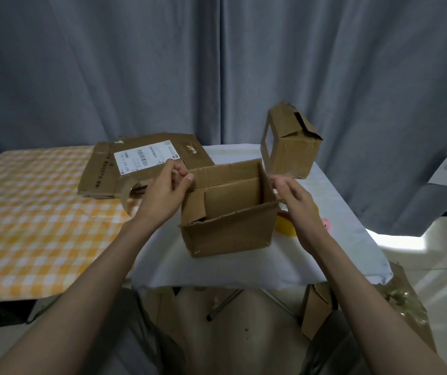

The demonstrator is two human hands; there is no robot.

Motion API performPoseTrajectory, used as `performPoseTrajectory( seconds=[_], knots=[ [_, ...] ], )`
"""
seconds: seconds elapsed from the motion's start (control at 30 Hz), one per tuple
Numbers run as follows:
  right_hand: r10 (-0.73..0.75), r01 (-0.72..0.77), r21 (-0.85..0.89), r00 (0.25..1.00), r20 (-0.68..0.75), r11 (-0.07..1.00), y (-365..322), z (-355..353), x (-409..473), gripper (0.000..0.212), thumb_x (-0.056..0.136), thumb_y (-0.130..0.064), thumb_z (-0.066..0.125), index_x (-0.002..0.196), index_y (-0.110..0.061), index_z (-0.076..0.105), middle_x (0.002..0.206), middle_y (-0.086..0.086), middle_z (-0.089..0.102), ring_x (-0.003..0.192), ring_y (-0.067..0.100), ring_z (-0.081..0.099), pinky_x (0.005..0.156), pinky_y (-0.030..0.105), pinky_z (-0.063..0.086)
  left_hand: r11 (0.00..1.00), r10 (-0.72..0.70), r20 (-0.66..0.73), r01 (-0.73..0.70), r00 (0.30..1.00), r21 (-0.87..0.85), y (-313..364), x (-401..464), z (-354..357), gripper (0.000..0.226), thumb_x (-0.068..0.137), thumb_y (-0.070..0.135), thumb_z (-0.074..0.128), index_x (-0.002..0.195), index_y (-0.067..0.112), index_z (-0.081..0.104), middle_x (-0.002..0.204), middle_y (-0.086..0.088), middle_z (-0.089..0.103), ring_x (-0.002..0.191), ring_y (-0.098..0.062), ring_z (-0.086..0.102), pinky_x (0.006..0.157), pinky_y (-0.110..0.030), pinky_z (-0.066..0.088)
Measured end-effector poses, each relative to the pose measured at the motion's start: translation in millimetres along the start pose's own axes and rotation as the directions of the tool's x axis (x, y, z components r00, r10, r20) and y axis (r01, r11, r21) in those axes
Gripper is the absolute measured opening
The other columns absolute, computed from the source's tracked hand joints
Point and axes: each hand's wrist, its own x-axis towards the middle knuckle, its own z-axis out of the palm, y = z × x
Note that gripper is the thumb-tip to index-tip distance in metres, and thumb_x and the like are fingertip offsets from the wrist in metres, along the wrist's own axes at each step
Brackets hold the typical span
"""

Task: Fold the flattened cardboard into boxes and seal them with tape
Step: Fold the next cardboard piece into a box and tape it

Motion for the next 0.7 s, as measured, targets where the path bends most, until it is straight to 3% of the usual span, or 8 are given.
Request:
performPoseTrajectory(
  seconds=[0.13,0.23,0.3,0.37,0.47,0.57,0.63,0.7],
  knots=[
    [0.076,-0.072,-0.097,0.996,0.038,0.993,-1,1,-1,0.071,0.083,-0.079,0.034,0.114,-0.028,0.073,0.115,-0.023,0.067,0.119,0.004,0.054,0.095,0.032,0.05,0.986,-0.027,0.216,0.061,0.976,-0.153,4,-4,-7,0.045,0.085,0.07,0.054,0.117,0.037,0.05,0.115,0.006,0.064,0.109,-0.009,0.06,0.092,-0.04,0.05],
    [0.13,-0.126,-0.05,0.989,0.068,0.991,4,-5,1,0.073,0.08,-0.087,0.031,0.112,-0.037,0.074,0.133,-0.012,0.059,0.124,0.01,0.052,0.101,0.041,0.049,0.956,0.002,0.508,0.148,0.861,-0.255,2,-8,-16,0.096,0.061,0.082,0.067,0.144,0.052,0.028,0.142,0.016,0.051,0.133,-0.002,0.042,0.108,-0.035,0.036],
    [0.153,-0.15,-0.034,0.981,0.115,0.988,10,-9,1,0.073,0.075,-0.092,0.034,0.118,-0.044,0.068,0.139,-0.007,0.056,0.128,0.015,0.052,0.105,0.046,0.047,0.983,0.011,0.593,0.101,0.805,-0.155,-2,-11,-18,0.117,0.05,0.08,0.076,0.148,0.056,0.018,0.149,0.025,0.038,0.138,0.001,0.032,0.111,-0.031,0.03],
    [0.165,-0.16,-0.058,0.98,0.107,0.985,13,-10,2,0.069,0.075,-0.089,0.04,0.123,-0.044,0.061,0.136,-0.01,0.057,0.127,0.016,0.053,0.104,0.048,0.048,0.999,-0.014,0.534,0.033,0.845,-0.026,-2,-14,-15,0.115,0.048,0.081,0.076,0.147,0.052,0.027,0.144,0.028,0.038,0.133,0.002,0.036,0.107,-0.03,0.036],
    [0.156,-0.156,-0.017,0.988,0.001,0.988,14,-5,5,0.058,0.091,-0.072,0.039,0.126,-0.03,0.056,0.124,-0.011,0.062,0.117,0.012,0.058,0.094,0.036,0.053,1.0,0.013,0.321,-0.011,0.947,-0.009,1,-12,-7,0.085,0.064,0.071,0.075,0.138,0.036,0.051,0.129,0.016,0.055,0.112,0.002,0.052,0.086,-0.024,0.049],
    [0.005,-0.033,-0.191,0.99,-0.144,0.981,17,7,2,0.047,0.091,-0.06,0.056,0.107,-0.016,0.059,0.105,-0.001,0.061,0.095,0.011,0.057,0.078,0.025,0.045,0.991,0.014,0.296,-0.052,0.955,0.12,1,-8,2,0.063,0.074,0.06,0.075,0.128,0.031,0.063,0.124,0.008,0.059,0.112,-0.013,0.054,0.085,-0.029,0.046],
    [-0.115,0.023,-0.359,0.965,-0.235,0.933,23,15,-3,0.039,0.088,-0.045,0.07,0.09,-0.011,0.05,0.083,0.001,0.051,0.075,0.012,0.048,0.064,0.027,0.035,0.987,-0.027,0.316,-0.025,0.948,0.162,3,-9,6,0.064,0.072,0.06,0.077,0.127,0.031,0.063,0.12,0.005,0.062,0.113,-0.018,0.054,0.085,-0.032,0.046],
    [-0.128,0.022,-0.373,0.956,-0.263,0.928,24,17,-7,0.042,0.086,-0.044,0.071,0.083,-0.013,0.043,0.074,0.0,0.046,0.067,0.014,0.045,0.061,0.031,0.034,0.976,-0.062,0.313,-0.008,0.948,0.217,9,-10,5,0.069,0.069,0.061,0.079,0.129,0.034,0.058,0.112,0.005,0.062,0.11,-0.018,0.052,0.077,-0.03,0.045]
  ],
)
